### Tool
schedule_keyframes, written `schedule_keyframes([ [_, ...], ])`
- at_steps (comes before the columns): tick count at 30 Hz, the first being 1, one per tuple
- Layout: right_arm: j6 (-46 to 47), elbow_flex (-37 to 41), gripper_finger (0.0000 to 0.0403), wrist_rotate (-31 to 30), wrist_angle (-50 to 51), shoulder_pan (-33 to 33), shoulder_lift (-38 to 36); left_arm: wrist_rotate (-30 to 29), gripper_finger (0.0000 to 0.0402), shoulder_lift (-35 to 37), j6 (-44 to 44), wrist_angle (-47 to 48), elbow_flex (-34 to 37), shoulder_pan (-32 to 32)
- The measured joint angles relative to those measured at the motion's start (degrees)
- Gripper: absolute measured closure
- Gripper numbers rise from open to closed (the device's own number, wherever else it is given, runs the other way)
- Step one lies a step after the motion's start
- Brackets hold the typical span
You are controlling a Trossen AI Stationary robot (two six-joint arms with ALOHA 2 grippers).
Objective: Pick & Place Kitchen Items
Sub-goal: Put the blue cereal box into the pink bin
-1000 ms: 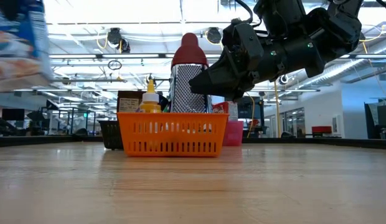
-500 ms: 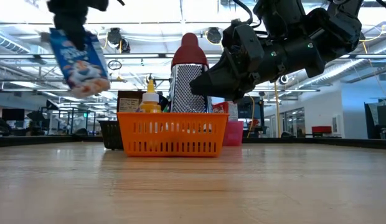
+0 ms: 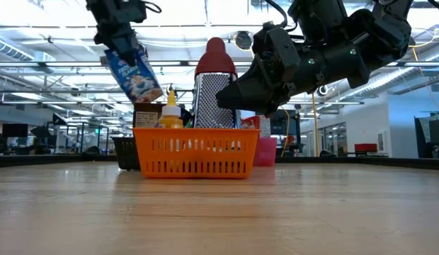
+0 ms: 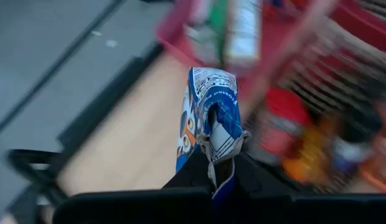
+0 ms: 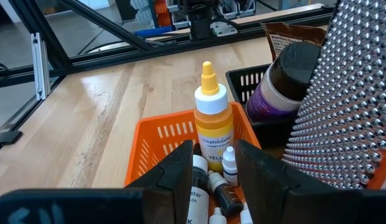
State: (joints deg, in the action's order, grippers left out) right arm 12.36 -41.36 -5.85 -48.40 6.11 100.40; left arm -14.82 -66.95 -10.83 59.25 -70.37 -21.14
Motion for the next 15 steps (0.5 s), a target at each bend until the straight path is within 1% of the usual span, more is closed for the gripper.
schedule_keyframes([
  [3, 0.0, 0.0, 0.0289, 0.0, 0.0, 0.0, 0.0, -2.1, 0.0394, -1.4, 0.7, -3.9, 0.0, -3.6],
  [7, 0.0, 0.0, 0.0289, 0.0, 0.0, 0.0, 0.0, -0.9, 0.0398, -5.3, 4.1, -9.8, 0.0, -7.8],
  [11, 0.1, 0.0, 0.0289, 0.0, 0.0, 0.0, 0.0, -0.3, 0.0392, -10.1, 7.0, -14.5, 0.0, -10.6],
  [15, 0.5, 0.0, 0.0289, 0.0, 0.1, 0.0, 0.0, -0.2, 0.0398, -14.2, 8.8, -20.1, 0.0, -13.4],
])
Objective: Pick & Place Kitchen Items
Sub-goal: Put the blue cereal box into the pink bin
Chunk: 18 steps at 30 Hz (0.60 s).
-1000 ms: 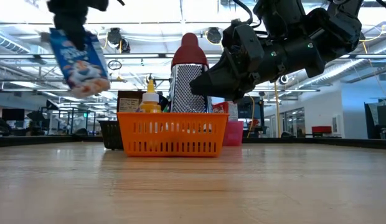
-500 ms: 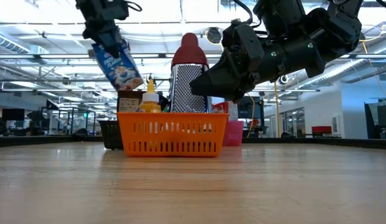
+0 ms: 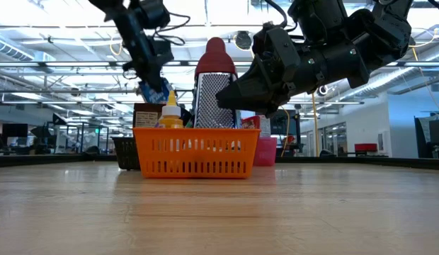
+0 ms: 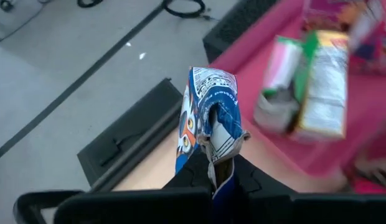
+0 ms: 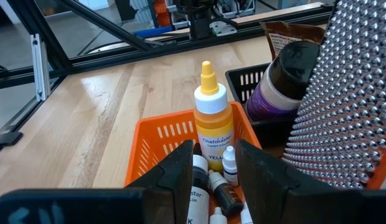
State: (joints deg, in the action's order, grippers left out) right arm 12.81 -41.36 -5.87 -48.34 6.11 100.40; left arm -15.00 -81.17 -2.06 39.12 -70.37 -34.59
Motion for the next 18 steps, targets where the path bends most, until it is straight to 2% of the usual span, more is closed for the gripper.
schedule_keyframes([
  [4, 0.0, 0.0, 0.0289, 0.0, 0.2, 0.0, 0.0, 0.2, 0.0392, -3.1, 0.4, -5.2, 0.0, -2.3],
  [11, 0.0, 0.0, 0.0289, 0.0, 0.2, 0.0, 0.0, 8.4, 0.0394, -7.1, -0.3, -12.1, 0.0, -4.3],
  [18, -0.4, 0.0, 0.0289, 0.0, 0.7, 0.0, 0.0, 11.7, 0.0399, -9.2, -0.9, -12.8, 0.0, -3.1],
])
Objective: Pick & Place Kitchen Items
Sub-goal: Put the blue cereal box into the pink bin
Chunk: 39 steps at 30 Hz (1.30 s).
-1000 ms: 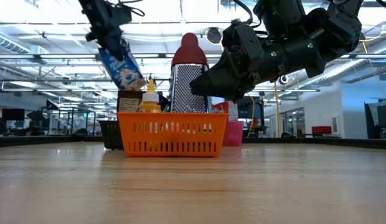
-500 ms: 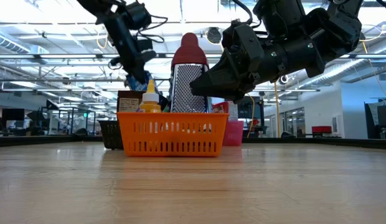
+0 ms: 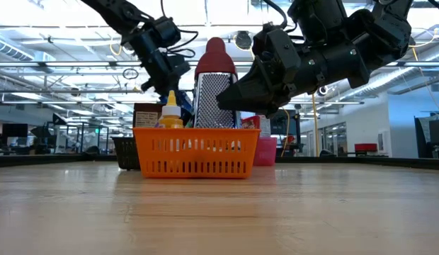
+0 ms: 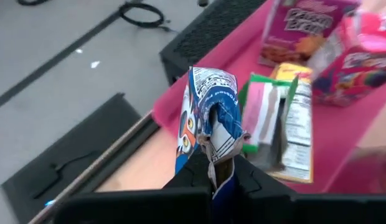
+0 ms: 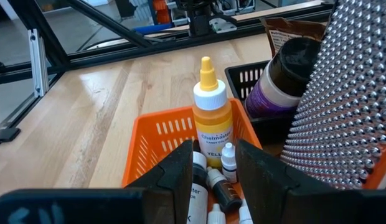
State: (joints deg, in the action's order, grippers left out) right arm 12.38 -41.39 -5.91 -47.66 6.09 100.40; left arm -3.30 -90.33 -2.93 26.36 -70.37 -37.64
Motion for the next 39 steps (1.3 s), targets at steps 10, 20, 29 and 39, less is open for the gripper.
schedule_keyframes([
  [10, -0.1, 0.0, 0.0289, 0.0, 0.0, 0.0, 0.0, 1.8, 0.0397, -0.3, 1.3, -2.4, 0.0, 1.8],
  [20, 0.0, 0.0, 0.0289, 0.0, -0.1, 0.0, 0.0, 1.7, 0.0399, -2.8, 1.7, -2.1, 0.0, 1.9],
  [29, 0.0, 0.0, 0.0289, 0.0, 0.8, 0.0, 0.0, -0.8, 0.0321, -4.5, 1.5, -3.1, 0.0, 1.8],
  [39, 0.0, 0.0, 0.0289, 0.0, 0.8, 0.0, 0.0, -0.8, 0.0207, -4.5, 1.3, -5.4, 0.0, 2.2],
])
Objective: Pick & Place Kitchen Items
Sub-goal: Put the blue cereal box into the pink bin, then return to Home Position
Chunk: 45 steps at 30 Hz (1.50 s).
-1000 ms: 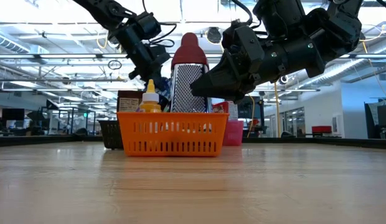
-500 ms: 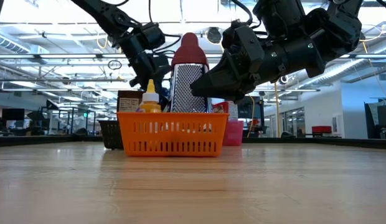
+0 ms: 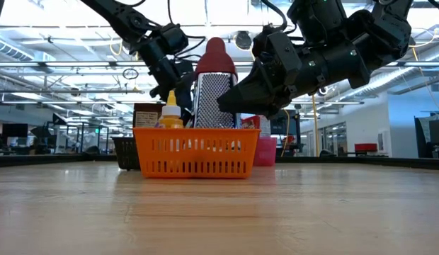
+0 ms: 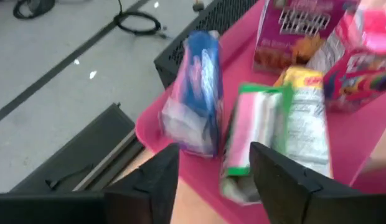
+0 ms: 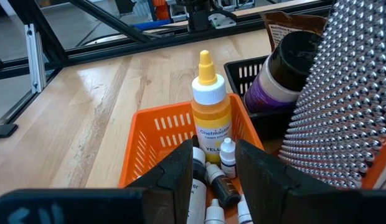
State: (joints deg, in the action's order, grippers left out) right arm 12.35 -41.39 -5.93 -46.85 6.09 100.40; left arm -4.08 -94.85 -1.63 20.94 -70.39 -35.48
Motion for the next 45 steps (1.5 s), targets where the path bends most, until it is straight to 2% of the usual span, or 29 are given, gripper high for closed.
schedule_keyframes([
  [5, 0.0, 0.0, 0.0289, 0.0, 0.0, 0.0, 0.0, 0.0, 0.0187, 0.0, 0.0, -2.6, 0.0, 0.0],
  [13, 0.0, 0.0, 0.0289, 0.0, 0.0, 0.0, 0.0, -1.5, 0.0185, 2.4, 3.1, -1.2, 0.0, 0.0],
  [19, 0.0, 0.0, 0.0289, 0.0, 0.0, 0.0, 0.0, -0.8, 0.0185, 10.4, 6.3, 5.3, 0.0, 0.6],
  [27, 0.0, 0.0, 0.0289, 0.0, 0.0, 0.0, 0.0, -0.4, 0.0185, 21.6, 7.4, 16.7, 0.0, 4.9],
  [38, 0.0, 0.0, 0.0289, 0.0, 0.0, 0.0, 0.0, -0.3, 0.0185, 31.1, 4.2, 30.6, 0.0, 12.3],
  [41, 0.0, 0.0, 0.0289, 0.0, 0.0, 0.0, 0.0, -0.4, 0.0185, 33.9, 3.0, 33.0, 0.5, 15.2],
  [45, 0.0, 0.0, 0.0289, 0.0, 0.0, 0.0, 0.0, -0.5, 0.0185, 40.6, 0.9, 31.4, 5.6, 18.8],
])
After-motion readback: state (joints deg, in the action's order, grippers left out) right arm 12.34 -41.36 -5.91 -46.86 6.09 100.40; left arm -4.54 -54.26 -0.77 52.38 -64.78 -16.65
